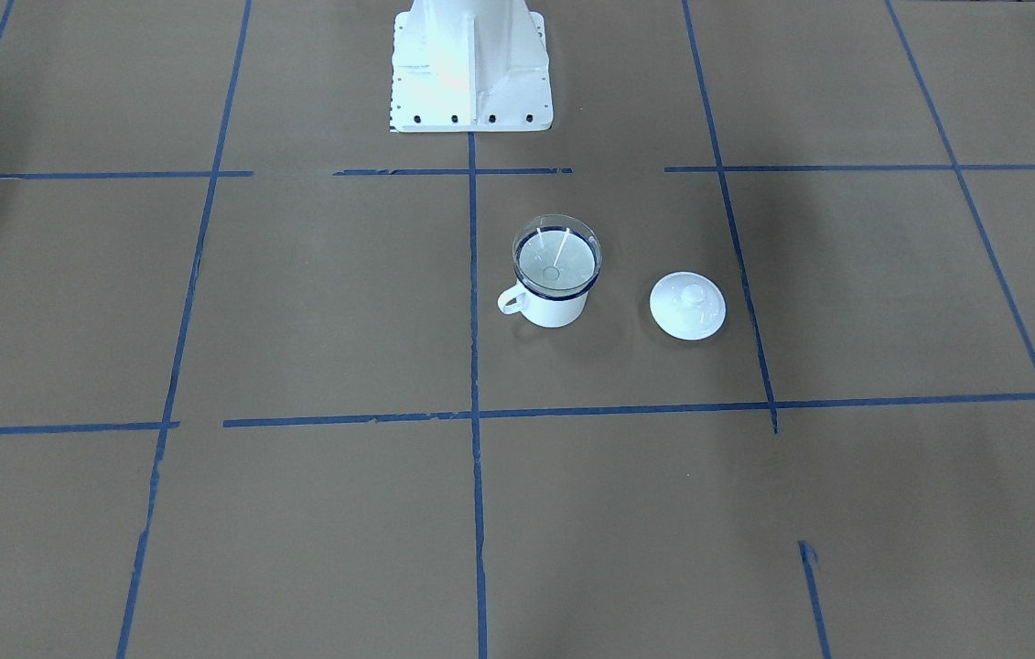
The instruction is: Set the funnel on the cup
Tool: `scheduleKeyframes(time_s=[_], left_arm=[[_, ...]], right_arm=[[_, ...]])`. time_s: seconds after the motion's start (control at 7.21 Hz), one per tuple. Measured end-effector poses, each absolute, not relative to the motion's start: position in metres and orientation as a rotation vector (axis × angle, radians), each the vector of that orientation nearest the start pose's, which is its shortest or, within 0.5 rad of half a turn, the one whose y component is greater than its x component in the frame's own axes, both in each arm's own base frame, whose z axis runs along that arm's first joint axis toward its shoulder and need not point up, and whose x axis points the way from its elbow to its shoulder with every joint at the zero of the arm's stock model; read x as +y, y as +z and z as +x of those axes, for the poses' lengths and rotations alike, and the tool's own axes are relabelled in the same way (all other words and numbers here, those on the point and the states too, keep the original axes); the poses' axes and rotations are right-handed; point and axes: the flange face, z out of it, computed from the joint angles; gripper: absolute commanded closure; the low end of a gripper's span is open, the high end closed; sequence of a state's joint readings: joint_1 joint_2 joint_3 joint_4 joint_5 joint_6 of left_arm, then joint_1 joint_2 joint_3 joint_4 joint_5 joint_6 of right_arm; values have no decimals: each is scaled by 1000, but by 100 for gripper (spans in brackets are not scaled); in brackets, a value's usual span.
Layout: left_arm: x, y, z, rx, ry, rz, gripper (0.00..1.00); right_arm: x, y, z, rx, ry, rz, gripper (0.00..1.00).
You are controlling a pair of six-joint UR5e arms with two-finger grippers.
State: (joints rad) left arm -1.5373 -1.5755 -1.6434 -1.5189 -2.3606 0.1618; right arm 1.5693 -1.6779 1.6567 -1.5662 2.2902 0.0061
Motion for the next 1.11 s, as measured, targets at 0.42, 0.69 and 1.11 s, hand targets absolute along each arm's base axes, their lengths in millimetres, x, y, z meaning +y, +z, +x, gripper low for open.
scheduleKeyframes(time_s=[0.42,0.69,1.11], left_arm=[[-481,642,-49,804,190,49,0],[-480,643,-52,801,145,31,0],[-478,645,-60,798,49,-1,0]], right_arm=[[-446,670,67,-719,10,-18,0],[-445,670,67,-719,10,-18,0],[-445,670,67,-719,11,-19,0]])
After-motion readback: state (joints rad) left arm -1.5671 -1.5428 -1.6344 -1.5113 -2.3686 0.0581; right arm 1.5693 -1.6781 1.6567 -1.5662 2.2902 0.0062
